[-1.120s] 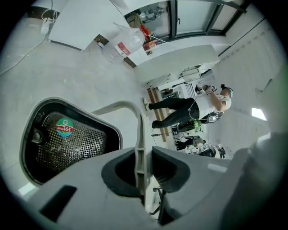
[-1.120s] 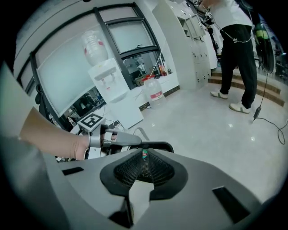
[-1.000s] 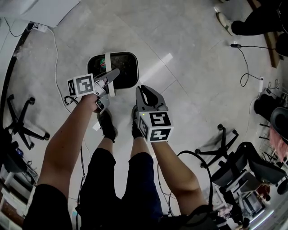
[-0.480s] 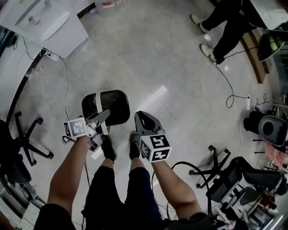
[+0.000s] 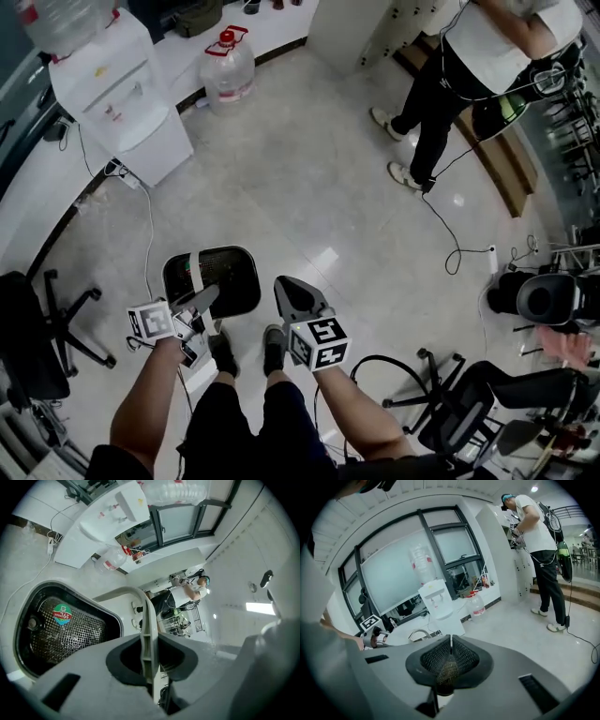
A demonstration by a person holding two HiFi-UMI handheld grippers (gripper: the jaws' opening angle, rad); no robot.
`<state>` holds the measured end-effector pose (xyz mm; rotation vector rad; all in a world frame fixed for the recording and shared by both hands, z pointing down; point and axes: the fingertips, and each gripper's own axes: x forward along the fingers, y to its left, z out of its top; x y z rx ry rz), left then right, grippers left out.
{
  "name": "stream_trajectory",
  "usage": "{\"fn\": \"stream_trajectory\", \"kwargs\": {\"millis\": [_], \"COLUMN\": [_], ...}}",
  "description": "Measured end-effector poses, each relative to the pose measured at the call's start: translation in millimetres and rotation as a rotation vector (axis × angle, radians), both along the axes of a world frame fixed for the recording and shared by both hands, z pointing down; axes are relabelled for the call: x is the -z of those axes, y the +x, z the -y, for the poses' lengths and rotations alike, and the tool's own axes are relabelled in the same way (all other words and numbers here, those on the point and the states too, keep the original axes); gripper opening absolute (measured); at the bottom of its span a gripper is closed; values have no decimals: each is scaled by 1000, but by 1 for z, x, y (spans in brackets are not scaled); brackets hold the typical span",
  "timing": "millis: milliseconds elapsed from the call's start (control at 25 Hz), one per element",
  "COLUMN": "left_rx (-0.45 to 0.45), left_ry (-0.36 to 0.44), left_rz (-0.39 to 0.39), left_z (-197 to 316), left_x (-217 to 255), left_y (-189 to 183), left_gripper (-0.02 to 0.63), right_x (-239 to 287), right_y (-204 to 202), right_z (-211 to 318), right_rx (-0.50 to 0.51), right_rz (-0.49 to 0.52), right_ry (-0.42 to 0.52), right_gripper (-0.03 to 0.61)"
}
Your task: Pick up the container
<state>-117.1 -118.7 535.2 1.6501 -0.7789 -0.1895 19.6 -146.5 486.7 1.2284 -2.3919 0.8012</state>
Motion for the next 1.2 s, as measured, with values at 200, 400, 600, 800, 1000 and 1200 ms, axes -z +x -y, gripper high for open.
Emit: {"fn": "stream_trajectory", "kwargs": {"millis": [200, 400, 600, 800, 1000, 1200], "left_rx": [32, 105, 169, 192, 199, 216], "left_ry": [29, 39, 86, 120, 178, 200], "left_rz": [-21, -127, -128, -102, -114, -86], "left_z": [-9, -18, -31, -44, -51, -60], "left_x": [68, 141, 199, 238, 280, 307], "left_y": [-12, -21, -28, -35, -39, -48], "left_gripper": [54, 54, 54, 54, 54, 54], "right_x": [62, 112, 168, 219, 260, 300], "right_y": [-6, -13, -9, -6, -10, -15], "right_z": [1, -6, -13, -14, -12, -12], "right_rx": [25, 57, 68, 82, 102, 107], "right_rz": [35, 44, 76, 83, 90, 102], "right_ry": [43, 62, 97, 150, 204, 265], "right_gripper": [17, 15, 14, 11, 9, 9]}}
